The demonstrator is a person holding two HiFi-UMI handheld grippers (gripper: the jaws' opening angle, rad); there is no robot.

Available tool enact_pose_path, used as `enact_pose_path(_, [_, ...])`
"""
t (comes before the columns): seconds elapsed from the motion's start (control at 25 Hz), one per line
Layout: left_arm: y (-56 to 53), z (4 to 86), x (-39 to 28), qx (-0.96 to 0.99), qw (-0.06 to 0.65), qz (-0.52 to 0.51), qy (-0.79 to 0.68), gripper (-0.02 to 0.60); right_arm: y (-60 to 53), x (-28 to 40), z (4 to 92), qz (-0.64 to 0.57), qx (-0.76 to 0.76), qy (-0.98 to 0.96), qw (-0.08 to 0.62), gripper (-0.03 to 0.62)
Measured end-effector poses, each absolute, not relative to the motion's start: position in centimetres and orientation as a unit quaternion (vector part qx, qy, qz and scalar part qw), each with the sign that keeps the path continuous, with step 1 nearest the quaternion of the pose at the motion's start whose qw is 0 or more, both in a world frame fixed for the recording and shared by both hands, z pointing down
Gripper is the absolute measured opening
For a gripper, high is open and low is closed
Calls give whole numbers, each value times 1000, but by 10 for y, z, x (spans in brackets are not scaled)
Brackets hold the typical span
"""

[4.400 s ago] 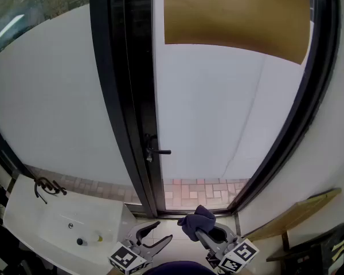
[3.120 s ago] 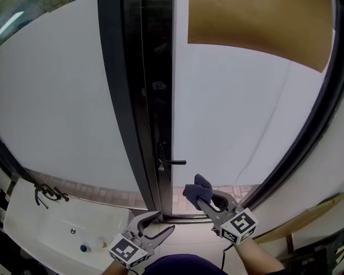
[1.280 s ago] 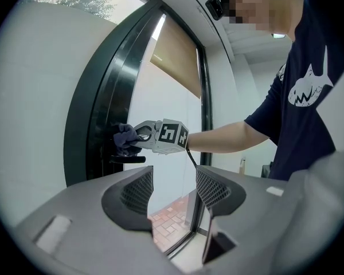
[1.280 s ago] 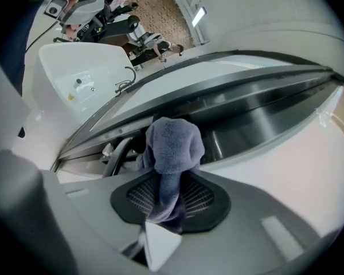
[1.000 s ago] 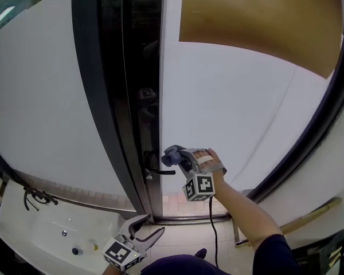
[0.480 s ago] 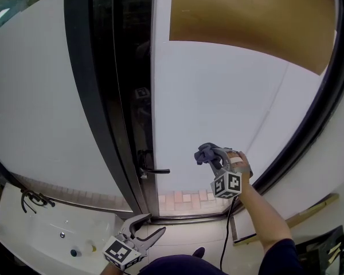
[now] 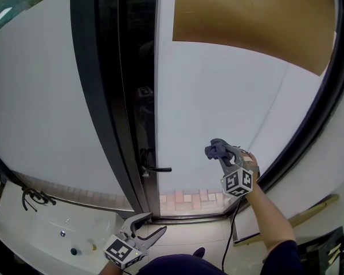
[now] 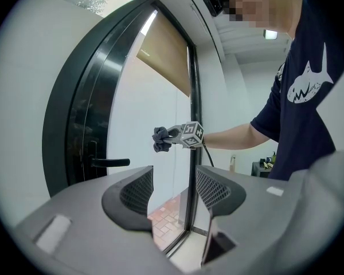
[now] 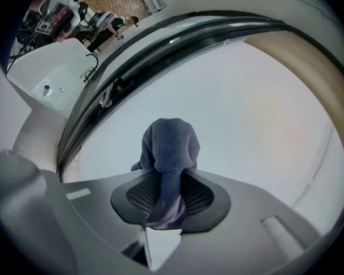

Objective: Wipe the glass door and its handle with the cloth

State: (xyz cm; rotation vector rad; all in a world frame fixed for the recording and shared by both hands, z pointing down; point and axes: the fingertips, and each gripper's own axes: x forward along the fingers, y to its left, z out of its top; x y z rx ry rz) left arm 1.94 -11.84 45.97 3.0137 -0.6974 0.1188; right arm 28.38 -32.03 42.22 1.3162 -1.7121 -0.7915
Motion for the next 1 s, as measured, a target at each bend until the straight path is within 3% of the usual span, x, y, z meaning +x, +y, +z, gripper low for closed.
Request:
enact_pose_path(0.28, [-114, 456, 8, 970, 21, 37, -240, 230, -318, 139, 380, -368, 442, -749, 329, 98])
enact_pose_path(0.56, [-109, 456, -13, 963, 27, 35, -267, 230, -339, 20, 396, -395, 359, -782, 321, 98])
enact_pose_path(0.76, [-109, 460, -31, 956, 34, 37, -290, 230, -353, -13, 428, -385, 333, -789, 345, 97])
enact_pose_path(1.0, [-109, 464, -37, 953, 36, 37, -297, 230, -359, -8, 454, -370, 326, -786, 374, 95])
